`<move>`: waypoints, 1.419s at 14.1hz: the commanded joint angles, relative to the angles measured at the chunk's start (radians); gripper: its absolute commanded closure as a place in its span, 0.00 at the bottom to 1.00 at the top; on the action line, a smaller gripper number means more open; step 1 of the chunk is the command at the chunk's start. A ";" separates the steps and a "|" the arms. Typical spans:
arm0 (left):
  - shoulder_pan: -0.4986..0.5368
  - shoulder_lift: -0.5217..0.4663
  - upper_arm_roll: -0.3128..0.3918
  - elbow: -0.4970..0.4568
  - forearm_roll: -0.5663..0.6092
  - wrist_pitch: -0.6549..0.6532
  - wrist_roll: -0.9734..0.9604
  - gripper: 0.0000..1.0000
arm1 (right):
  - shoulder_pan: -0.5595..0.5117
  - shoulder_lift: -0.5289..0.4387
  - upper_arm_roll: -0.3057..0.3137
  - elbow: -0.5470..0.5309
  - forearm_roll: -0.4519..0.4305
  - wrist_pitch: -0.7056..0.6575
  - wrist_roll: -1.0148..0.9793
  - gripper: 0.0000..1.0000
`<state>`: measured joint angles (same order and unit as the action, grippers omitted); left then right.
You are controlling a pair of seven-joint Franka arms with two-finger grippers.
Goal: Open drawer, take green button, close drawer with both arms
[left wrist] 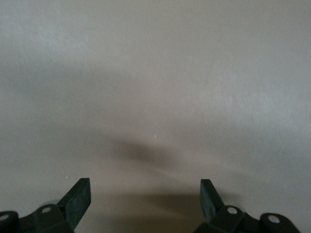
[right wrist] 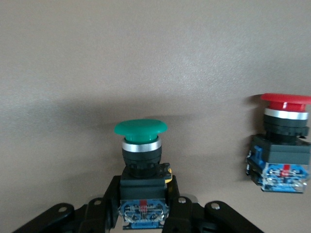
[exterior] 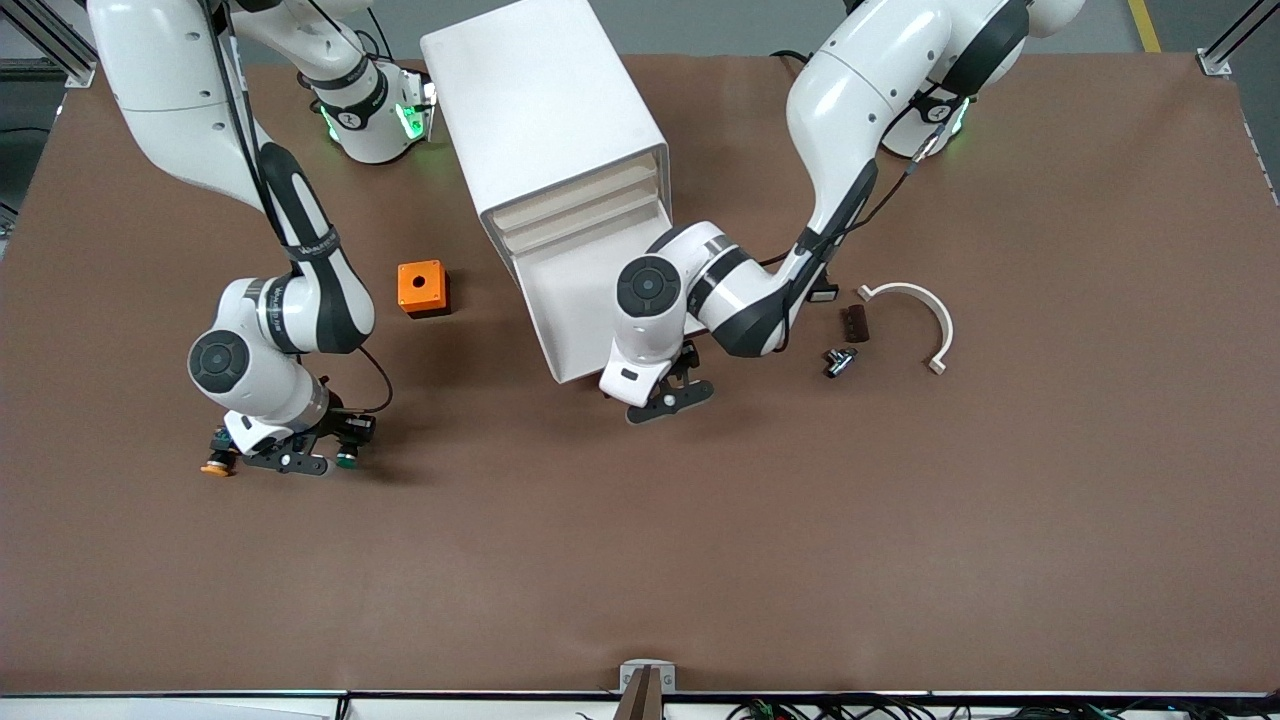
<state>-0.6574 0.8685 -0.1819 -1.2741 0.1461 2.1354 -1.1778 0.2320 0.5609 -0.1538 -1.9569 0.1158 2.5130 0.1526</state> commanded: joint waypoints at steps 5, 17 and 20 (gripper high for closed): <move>-0.048 -0.011 -0.042 -0.024 -0.025 -0.015 -0.043 0.01 | -0.014 -0.007 0.013 0.013 0.028 0.007 -0.010 0.00; -0.073 -0.008 -0.106 -0.034 -0.263 -0.084 -0.077 0.01 | -0.039 -0.145 0.005 0.180 0.024 -0.467 -0.019 0.00; -0.091 -0.008 -0.106 -0.040 -0.319 -0.085 -0.077 0.01 | -0.071 -0.226 0.000 0.207 -0.002 -0.627 -0.039 0.00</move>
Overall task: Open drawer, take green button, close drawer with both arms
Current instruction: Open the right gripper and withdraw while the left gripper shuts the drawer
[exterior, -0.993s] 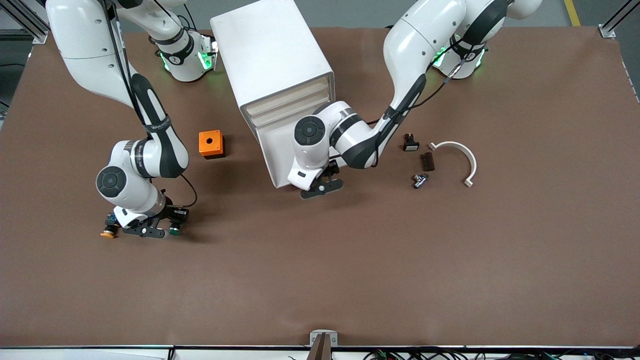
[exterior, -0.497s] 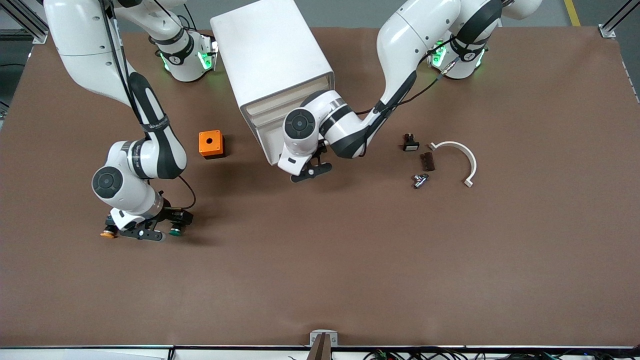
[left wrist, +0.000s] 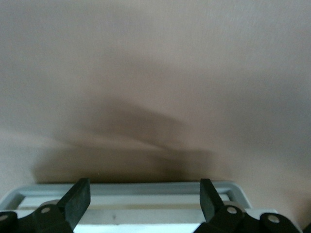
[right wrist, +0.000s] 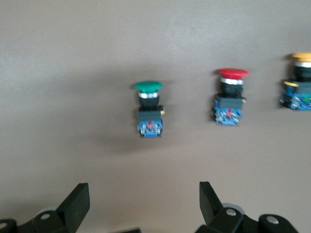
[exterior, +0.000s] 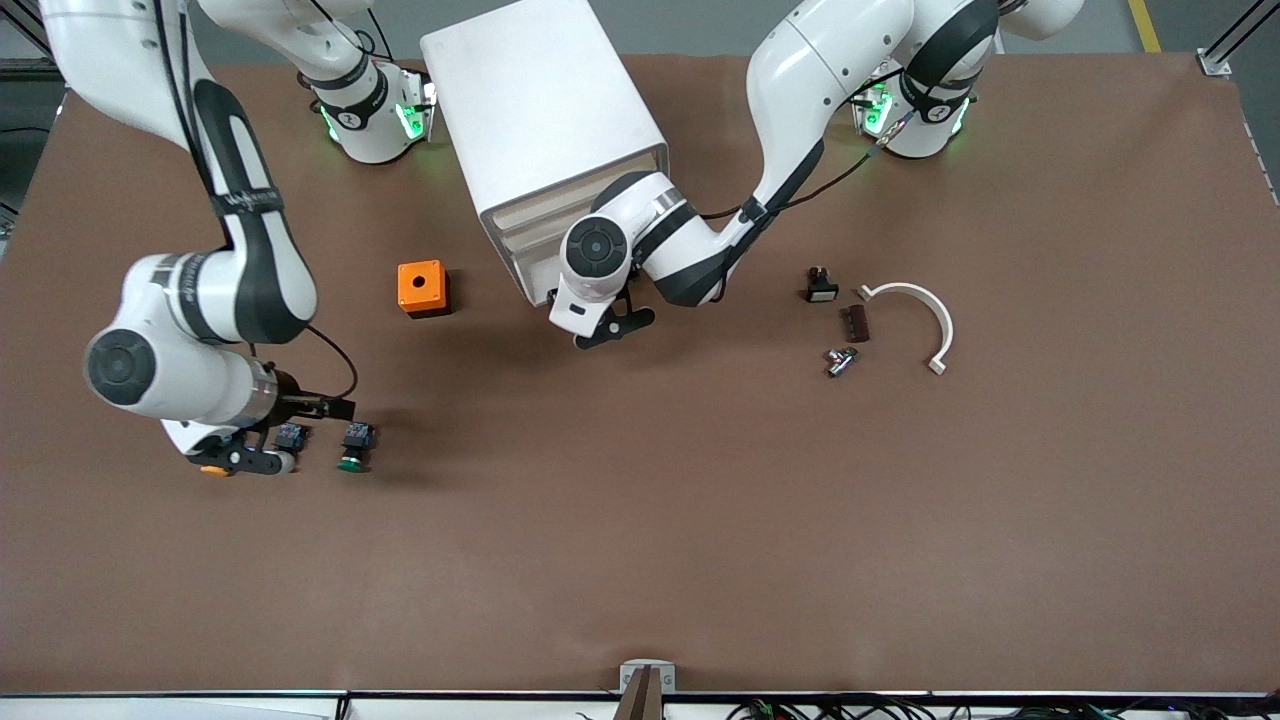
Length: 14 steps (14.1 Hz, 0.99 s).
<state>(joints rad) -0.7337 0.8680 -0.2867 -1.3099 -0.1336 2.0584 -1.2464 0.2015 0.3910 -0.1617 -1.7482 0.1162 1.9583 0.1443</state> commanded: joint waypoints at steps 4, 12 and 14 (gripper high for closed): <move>-0.023 0.000 -0.002 -0.005 -0.116 -0.006 -0.057 0.01 | -0.094 -0.184 0.004 0.018 -0.044 -0.257 -0.113 0.00; -0.032 0.009 -0.002 -0.005 -0.195 -0.006 -0.102 0.01 | -0.125 -0.221 -0.025 0.194 -0.141 -0.444 -0.250 0.00; -0.032 0.014 -0.002 -0.005 -0.196 -0.006 -0.105 0.01 | -0.160 -0.218 -0.025 0.197 -0.113 -0.446 -0.273 0.00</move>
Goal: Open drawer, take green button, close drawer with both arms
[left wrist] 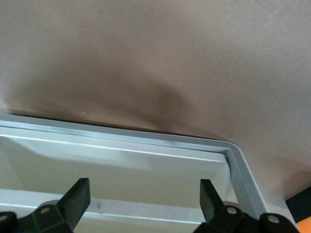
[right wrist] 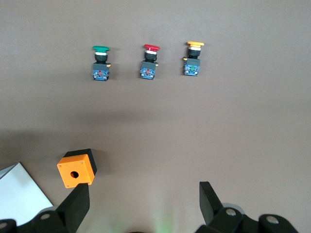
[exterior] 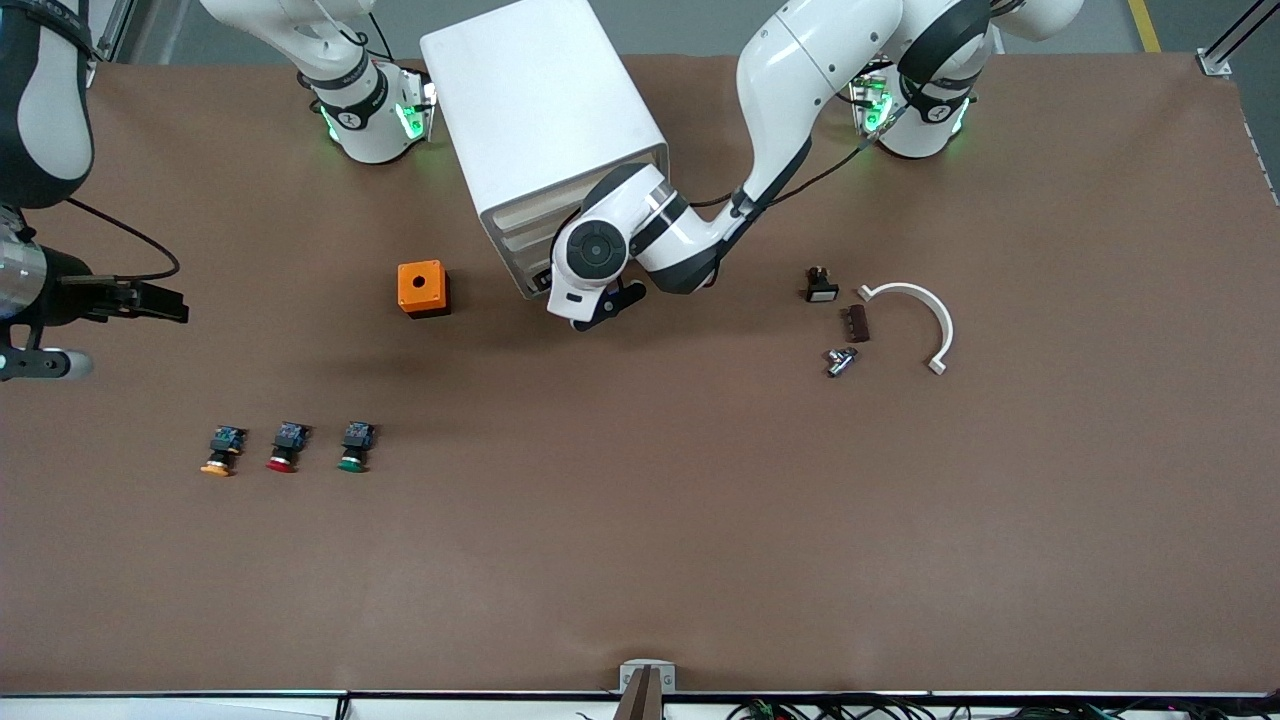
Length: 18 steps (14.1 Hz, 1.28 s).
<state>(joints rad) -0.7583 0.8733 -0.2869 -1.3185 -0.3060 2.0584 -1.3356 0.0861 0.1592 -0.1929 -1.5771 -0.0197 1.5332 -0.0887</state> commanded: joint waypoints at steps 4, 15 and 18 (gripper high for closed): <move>0.011 -0.010 0.015 0.015 -0.004 -0.007 -0.022 0.01 | -0.049 0.014 0.010 0.052 0.066 -0.022 -0.048 0.00; 0.344 -0.373 0.112 0.022 0.157 -0.193 0.156 0.01 | -0.069 0.010 0.006 0.218 0.076 -0.111 -0.054 0.00; 0.450 -0.462 0.114 0.021 0.159 -0.340 0.254 0.01 | -0.071 -0.006 0.004 0.216 0.079 -0.169 -0.057 0.00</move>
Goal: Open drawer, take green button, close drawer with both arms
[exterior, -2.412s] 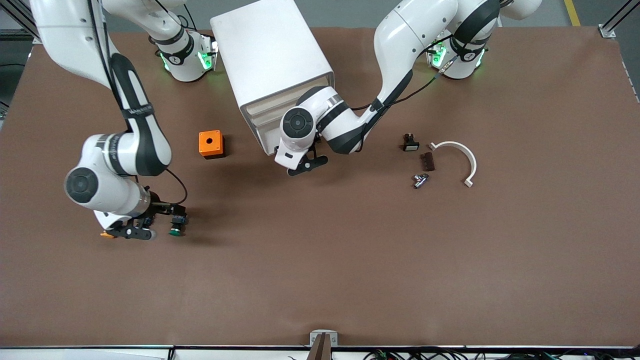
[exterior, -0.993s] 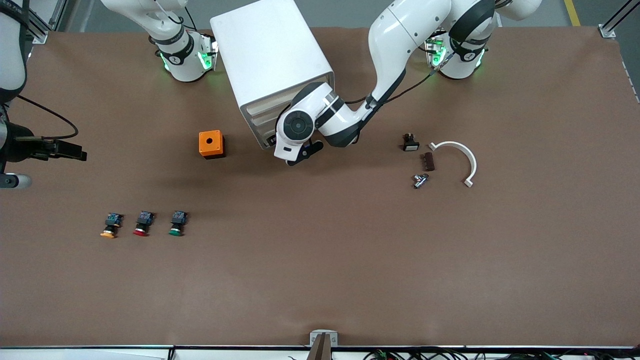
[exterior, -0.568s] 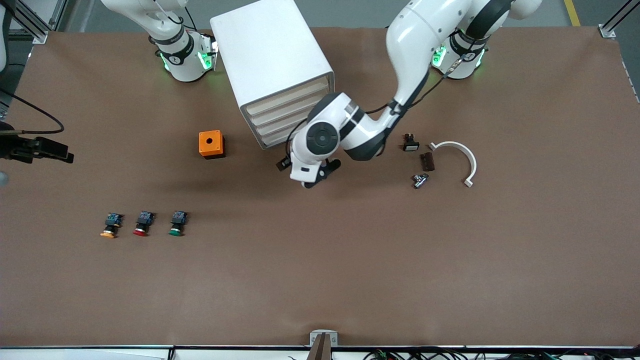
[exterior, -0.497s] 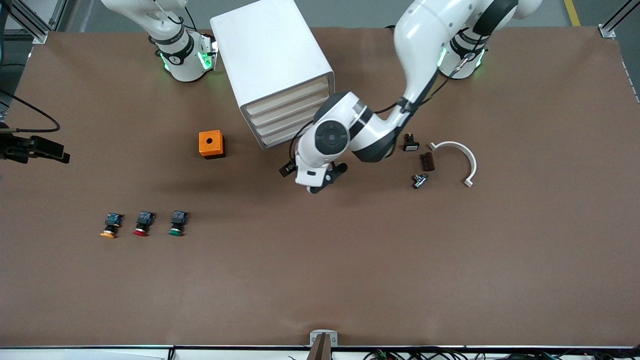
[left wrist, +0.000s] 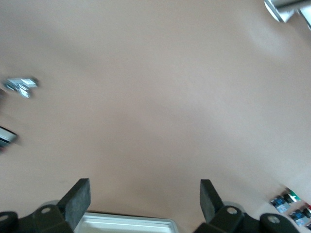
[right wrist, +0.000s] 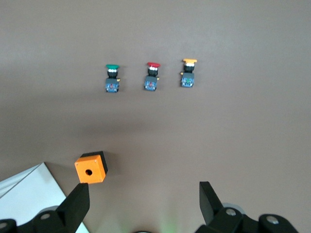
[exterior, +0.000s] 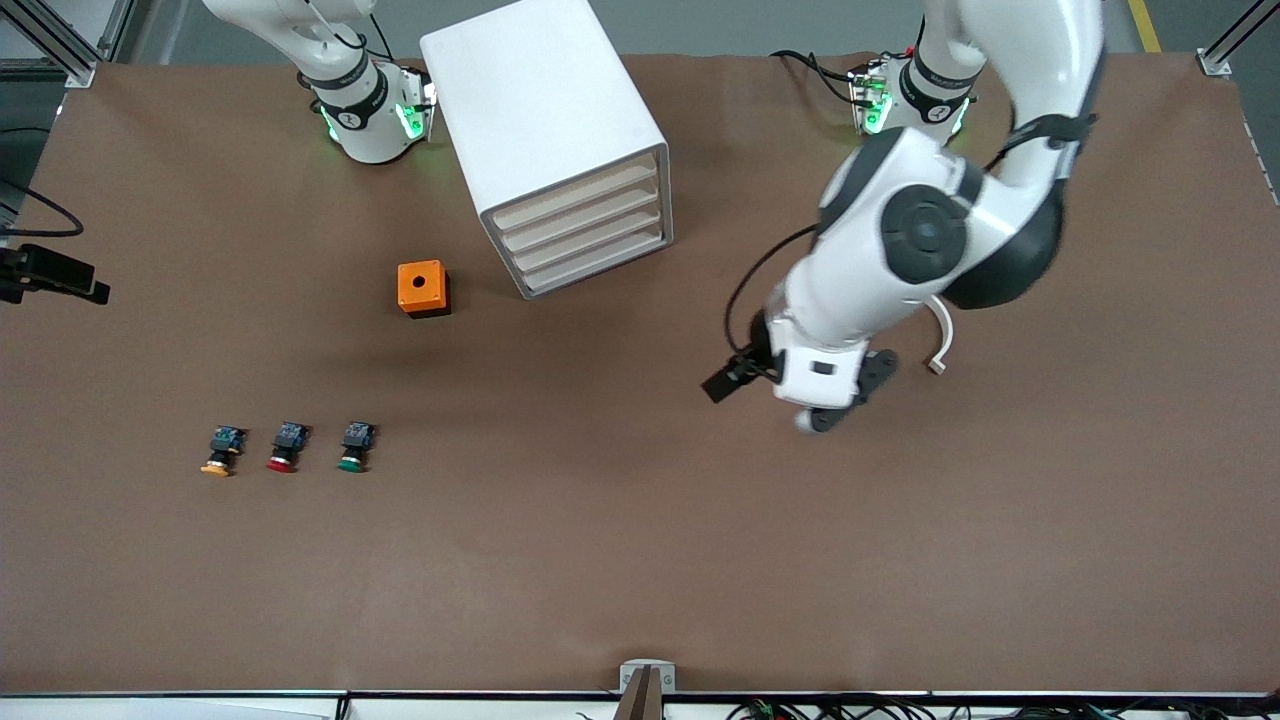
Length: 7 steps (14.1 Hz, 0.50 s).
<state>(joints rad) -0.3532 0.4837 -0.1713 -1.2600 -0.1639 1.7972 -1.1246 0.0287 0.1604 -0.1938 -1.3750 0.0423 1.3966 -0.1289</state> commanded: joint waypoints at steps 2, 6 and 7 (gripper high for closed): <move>0.124 -0.128 -0.002 -0.038 0.047 -0.159 0.112 0.01 | -0.013 -0.027 0.005 0.004 0.013 -0.048 -0.018 0.00; 0.258 -0.201 -0.004 -0.038 0.084 -0.262 0.385 0.01 | -0.009 -0.039 0.010 0.001 0.007 -0.085 -0.017 0.00; 0.290 -0.214 -0.004 -0.038 0.084 -0.266 0.435 0.01 | -0.004 -0.045 0.013 0.001 0.007 -0.085 -0.017 0.00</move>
<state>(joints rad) -0.1133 0.3175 -0.1672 -1.2625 -0.0971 1.5470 -0.7801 0.0284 0.1353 -0.1925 -1.3709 0.0430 1.3237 -0.1335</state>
